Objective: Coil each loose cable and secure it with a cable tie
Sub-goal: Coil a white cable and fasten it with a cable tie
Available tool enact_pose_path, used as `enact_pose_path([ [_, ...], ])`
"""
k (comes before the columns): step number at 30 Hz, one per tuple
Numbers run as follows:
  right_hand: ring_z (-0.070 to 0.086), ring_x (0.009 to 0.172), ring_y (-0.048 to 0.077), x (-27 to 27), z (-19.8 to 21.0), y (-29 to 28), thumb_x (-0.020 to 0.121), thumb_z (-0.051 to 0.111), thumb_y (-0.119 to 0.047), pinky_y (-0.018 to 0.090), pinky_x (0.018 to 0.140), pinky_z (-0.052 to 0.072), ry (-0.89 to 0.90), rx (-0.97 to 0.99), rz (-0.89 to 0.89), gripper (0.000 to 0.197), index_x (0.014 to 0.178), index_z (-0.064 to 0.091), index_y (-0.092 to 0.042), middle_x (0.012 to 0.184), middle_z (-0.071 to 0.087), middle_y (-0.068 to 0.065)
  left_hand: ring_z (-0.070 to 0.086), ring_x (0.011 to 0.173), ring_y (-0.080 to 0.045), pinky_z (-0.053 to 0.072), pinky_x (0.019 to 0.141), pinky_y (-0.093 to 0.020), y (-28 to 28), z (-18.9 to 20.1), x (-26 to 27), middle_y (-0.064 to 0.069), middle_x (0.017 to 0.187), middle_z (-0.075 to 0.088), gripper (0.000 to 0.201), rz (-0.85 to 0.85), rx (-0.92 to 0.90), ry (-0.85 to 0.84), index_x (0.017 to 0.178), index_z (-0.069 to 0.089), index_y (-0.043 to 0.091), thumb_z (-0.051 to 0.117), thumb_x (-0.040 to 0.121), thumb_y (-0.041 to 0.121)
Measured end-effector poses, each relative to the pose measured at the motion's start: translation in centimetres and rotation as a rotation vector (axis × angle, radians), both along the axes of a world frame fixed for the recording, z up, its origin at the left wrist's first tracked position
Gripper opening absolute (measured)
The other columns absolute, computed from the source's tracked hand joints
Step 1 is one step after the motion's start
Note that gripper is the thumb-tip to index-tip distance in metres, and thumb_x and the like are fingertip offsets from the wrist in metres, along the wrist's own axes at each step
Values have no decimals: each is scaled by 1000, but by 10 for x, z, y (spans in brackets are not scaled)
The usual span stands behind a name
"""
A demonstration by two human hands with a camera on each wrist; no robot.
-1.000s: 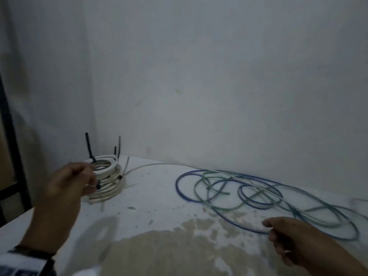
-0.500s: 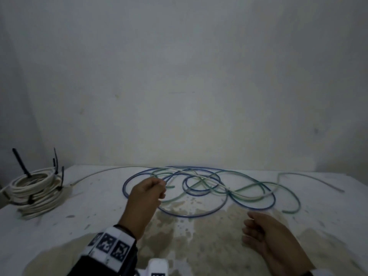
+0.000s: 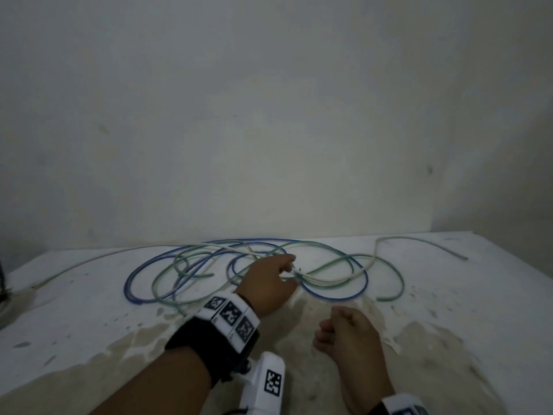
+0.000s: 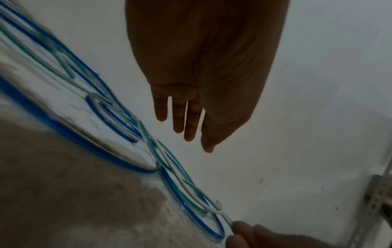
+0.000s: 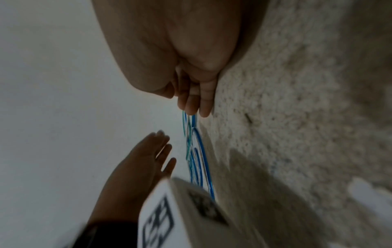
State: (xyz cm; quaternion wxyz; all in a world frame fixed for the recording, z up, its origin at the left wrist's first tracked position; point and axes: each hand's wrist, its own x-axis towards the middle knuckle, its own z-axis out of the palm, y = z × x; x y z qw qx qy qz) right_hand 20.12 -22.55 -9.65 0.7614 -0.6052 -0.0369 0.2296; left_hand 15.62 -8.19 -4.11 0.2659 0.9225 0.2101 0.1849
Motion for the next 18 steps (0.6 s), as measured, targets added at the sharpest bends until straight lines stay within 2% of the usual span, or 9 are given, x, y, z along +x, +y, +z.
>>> enact_pose_path([
  [3, 51, 56, 26, 3, -2, 3, 96, 45, -5, 37, 57, 45, 23, 7, 17, 10, 90, 53, -6, 67, 54, 19, 30, 141, -17, 21, 113, -23, 4, -5, 38, -3, 154, 32, 53, -86, 123, 262, 147, 32, 18, 49, 96, 19],
  [5, 51, 56, 26, 6, -5, 5, 96, 44, -5, 36, 56, 45, 34, -4, 16, 12, 88, 52, -8, 67, 54, 19, 20, 145, -20, 17, 118, -36, 5, -7, 56, -4, 159, 19, 59, -100, 183, 465, 151, 21, 20, 44, 97, 17],
  [7, 52, 56, 26, 8, -7, 7, 96, 44, -6, 35, 58, 46, 33, -18, 21, 12, 88, 52, -10, 68, 56, 17, 21, 145, -23, 18, 117, -44, 3, -8, 66, -7, 158, 21, 61, -97, 238, 601, 151, 21, 21, 45, 96, 16],
  [8, 52, 56, 27, 9, -8, 7, 96, 45, -7, 35, 59, 47, 29, -23, 22, 12, 88, 52, -11, 68, 56, 17, 25, 142, -24, 18, 117, -46, 2, -10, 68, -8, 155, 27, 57, -83, 290, 635, 149, 28, 21, 45, 96, 15],
  [11, 52, 55, 26, 9, -8, 7, 96, 44, -8, 34, 57, 47, 9, -31, 31, 12, 88, 53, -10, 67, 56, 16, 39, 132, -27, 13, 114, -56, 0, -10, 69, -5, 139, 47, 39, -16, 443, 624, 130, 54, 24, 47, 93, 13],
  [13, 49, 53, 24, 8, -8, 6, 96, 44, -6, 33, 55, 45, 7, -5, 25, 12, 90, 53, -8, 66, 54, 15, 47, 125, -26, 13, 114, -57, 1, -4, 66, -4, 128, 56, 32, -24, 513, 596, 115, 63, 26, 47, 91, 11],
  [15, 47, 51, 23, 6, -7, 5, 96, 43, -5, 33, 54, 43, 5, 5, 22, 11, 93, 53, -6, 65, 53, 15, 51, 119, -27, 15, 114, -53, 2, 4, 59, -6, 121, 59, 29, -70, 556, 562, 105, 61, 27, 45, 92, 7],
  [16, 47, 51, 23, 5, -6, 4, 96, 43, -4, 32, 53, 43, -5, 9, 24, 10, 97, 53, -6, 65, 53, 15, 52, 116, -27, 22, 112, -48, 4, 9, 55, -7, 119, 59, 28, -105, 557, 524, 107, 60, 25, 44, 93, 8],
  [18, 47, 50, 22, 3, -4, 2, 94, 46, -1, 32, 51, 43, -29, 39, -2, 17, 107, 50, -11, 68, 53, 15, 55, 105, -28, 39, 96, -37, 6, 21, 44, -9, 113, 61, 22, -198, 518, 406, 105, 58, 20, 42, 94, 8],
])
